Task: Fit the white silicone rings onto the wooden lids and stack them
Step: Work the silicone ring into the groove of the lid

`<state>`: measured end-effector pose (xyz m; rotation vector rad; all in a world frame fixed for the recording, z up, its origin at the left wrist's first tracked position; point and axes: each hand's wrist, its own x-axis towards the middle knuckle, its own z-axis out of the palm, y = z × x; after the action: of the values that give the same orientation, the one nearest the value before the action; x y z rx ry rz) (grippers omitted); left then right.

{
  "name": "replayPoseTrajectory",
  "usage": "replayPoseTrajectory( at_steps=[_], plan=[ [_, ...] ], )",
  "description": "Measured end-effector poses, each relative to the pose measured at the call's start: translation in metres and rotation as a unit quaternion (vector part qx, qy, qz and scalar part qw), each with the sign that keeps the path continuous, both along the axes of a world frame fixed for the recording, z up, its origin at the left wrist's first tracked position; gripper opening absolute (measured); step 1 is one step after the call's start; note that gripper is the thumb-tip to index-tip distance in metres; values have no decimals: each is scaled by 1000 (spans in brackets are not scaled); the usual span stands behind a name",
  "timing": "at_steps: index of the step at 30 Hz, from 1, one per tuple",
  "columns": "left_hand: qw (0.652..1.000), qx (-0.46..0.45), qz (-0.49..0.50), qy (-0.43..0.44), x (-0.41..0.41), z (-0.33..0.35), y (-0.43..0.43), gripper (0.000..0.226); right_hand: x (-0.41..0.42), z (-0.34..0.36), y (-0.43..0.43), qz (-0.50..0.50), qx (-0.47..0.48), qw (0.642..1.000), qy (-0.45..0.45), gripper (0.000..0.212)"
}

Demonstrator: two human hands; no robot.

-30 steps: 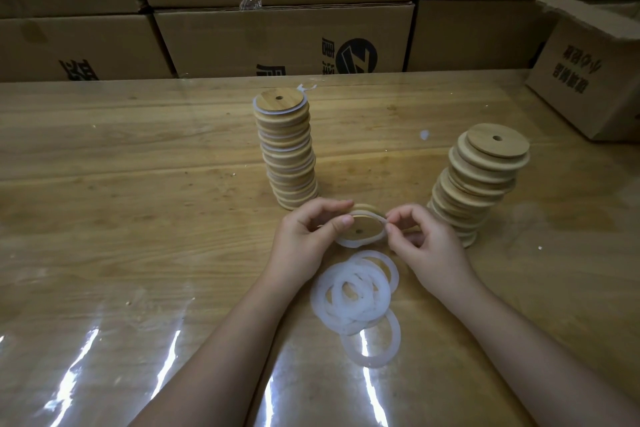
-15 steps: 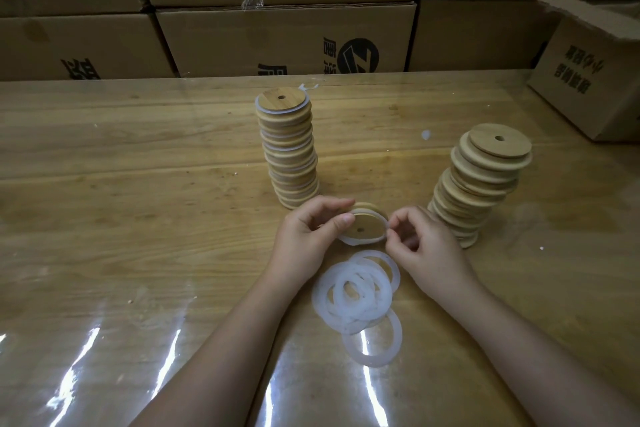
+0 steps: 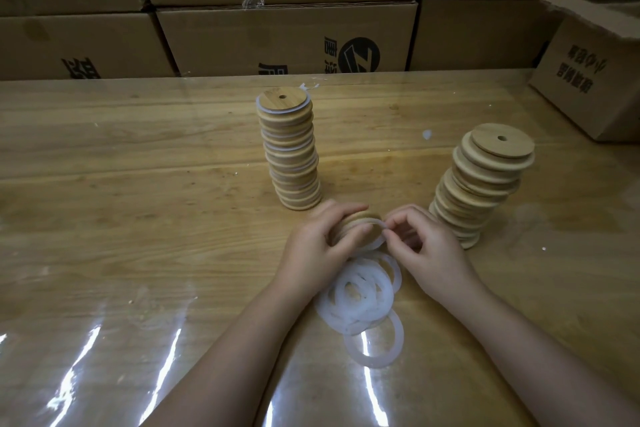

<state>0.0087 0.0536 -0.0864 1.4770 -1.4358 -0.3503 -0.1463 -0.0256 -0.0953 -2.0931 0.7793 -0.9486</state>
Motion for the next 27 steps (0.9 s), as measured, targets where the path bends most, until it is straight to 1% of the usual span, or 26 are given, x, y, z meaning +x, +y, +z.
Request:
replayPoseTrajectory(
  at_steps=[1, 2, 3, 5, 7, 9, 13, 18, 21, 27],
  plan=[
    [999, -9, 4, -32, 0, 0, 0, 29, 0, 1, 0, -2, -7, 1000, -15, 10],
    [999, -15, 12, -45, 0, 0, 0, 28, 0, 1, 1, -8, -15, 999, -30, 9],
    [999, -16, 18, -33, 1, 0, 0, 26, 0, 2, 0, -13, -23, 999, -41, 8],
    [999, 2, 12, 45, 2, 2, 1, 22, -1, 2, 0, -19, -40, 998, -51, 9],
    [997, 13, 12, 79, 1, 2, 2, 25, -1, 2, 0, -20, -52, 997, -53, 10],
    [996, 13, 12, 91, 1, 2, 2, 26, -1, 1, -1, -22, -56, 997, -56, 11],
    [994, 10, 8, 105, 2, 3, 2, 22, 0, -1, -1, -25, -59, 996, -58, 5],
    [993, 19, 6, 120, 3, 4, 1, 29, 0, -2, -1, -36, -40, 997, -54, 16],
    [991, 25, 4, 133, 4, 4, 1, 27, 0, -3, -1, -46, -37, 997, -49, 20],
    [986, 29, -5, 166, 5, 4, -1, 22, -1, -3, -1, -59, -53, 997, -3, 14]
  ],
)
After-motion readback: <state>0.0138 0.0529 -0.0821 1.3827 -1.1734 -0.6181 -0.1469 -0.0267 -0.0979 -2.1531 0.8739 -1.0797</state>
